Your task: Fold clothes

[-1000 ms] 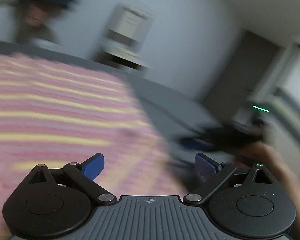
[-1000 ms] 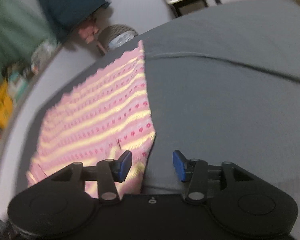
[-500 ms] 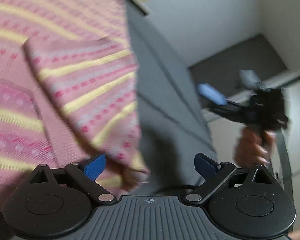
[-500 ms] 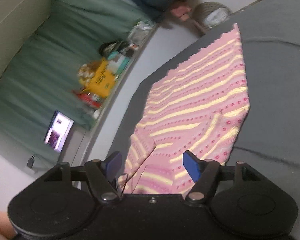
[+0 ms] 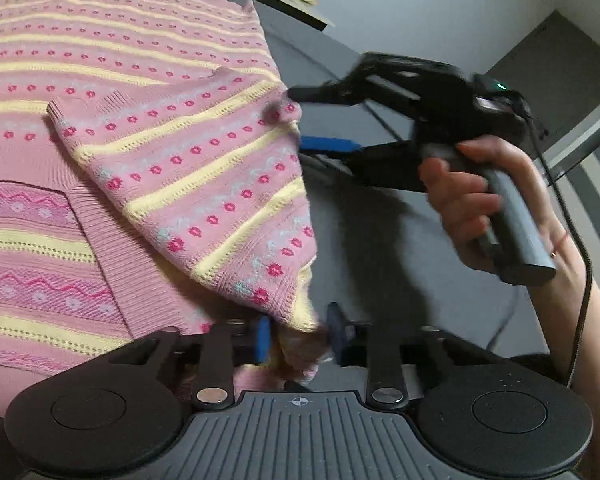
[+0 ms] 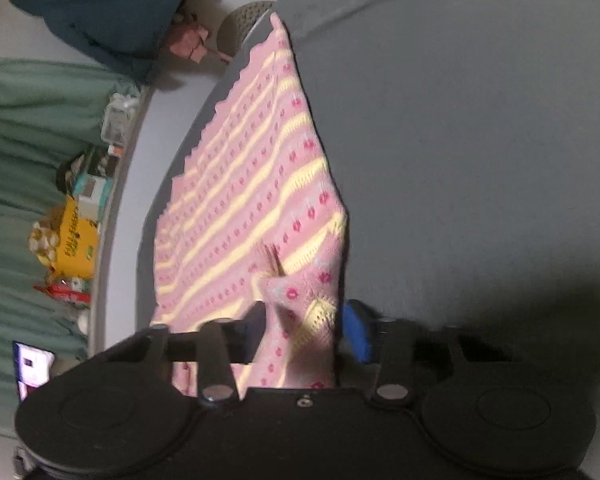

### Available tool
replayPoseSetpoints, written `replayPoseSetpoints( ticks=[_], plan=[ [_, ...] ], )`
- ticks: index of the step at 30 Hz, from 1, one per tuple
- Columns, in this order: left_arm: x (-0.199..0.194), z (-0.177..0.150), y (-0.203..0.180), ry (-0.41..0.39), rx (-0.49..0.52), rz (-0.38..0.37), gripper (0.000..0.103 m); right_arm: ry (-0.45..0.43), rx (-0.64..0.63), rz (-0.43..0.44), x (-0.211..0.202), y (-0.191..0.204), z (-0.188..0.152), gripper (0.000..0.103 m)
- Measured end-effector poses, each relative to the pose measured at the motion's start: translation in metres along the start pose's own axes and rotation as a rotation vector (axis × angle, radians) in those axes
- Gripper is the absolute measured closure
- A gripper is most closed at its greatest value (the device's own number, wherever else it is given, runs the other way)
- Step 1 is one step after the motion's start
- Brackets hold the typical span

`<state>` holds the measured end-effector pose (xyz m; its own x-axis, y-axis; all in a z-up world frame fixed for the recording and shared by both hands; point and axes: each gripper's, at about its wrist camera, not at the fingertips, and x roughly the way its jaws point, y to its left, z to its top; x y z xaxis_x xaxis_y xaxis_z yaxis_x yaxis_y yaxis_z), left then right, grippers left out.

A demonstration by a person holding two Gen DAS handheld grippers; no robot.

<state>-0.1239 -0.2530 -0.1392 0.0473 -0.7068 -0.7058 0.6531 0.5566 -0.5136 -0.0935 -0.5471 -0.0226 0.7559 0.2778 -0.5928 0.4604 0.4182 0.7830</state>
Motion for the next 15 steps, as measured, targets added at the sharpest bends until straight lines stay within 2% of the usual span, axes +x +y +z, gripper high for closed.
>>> replayPoseSetpoints(
  ticks=[2,5,8,9,10,11,12,13,14,15],
  plan=[
    [0.000,0.001,0.001,0.016,-0.002,-0.006,0.094,-0.019,-0.032,-0.028,0.002,0.003,-0.004,0.095],
    [0.001,-0.001,0.001,0.030,0.005,-0.020,0.095,-0.054,-0.015,-0.052,-0.006,0.002,-0.008,0.096],
    [0.000,-0.004,0.003,0.030,-0.008,-0.022,0.094,-0.047,0.001,-0.058,-0.012,0.000,-0.008,0.095],
    [0.000,-0.003,0.004,0.025,-0.021,-0.031,0.094,-0.040,-0.001,-0.056,-0.012,0.001,-0.008,0.091],
    [-0.001,-0.003,0.006,0.020,-0.035,-0.040,0.087,-0.037,-0.012,-0.052,-0.014,0.004,-0.008,0.088],
    [-0.002,-0.003,0.008,0.023,-0.044,-0.055,0.083,-0.038,-0.023,-0.048,-0.016,0.007,-0.008,0.078],
    [-0.004,-0.003,0.009,0.027,-0.054,-0.071,0.072,-0.046,-0.046,-0.048,-0.020,0.011,-0.010,0.064],
    [-0.006,-0.002,0.008,0.039,-0.038,-0.077,0.057,-0.060,-0.079,-0.052,-0.025,0.016,-0.013,0.059],
    [-0.009,0.000,0.005,0.053,-0.002,-0.076,0.047,-0.074,-0.117,-0.057,-0.031,0.021,-0.016,0.057],
    [-0.015,0.002,0.001,0.065,0.047,-0.073,0.023,-0.087,-0.160,-0.063,-0.038,0.027,-0.020,0.056]
  ],
)
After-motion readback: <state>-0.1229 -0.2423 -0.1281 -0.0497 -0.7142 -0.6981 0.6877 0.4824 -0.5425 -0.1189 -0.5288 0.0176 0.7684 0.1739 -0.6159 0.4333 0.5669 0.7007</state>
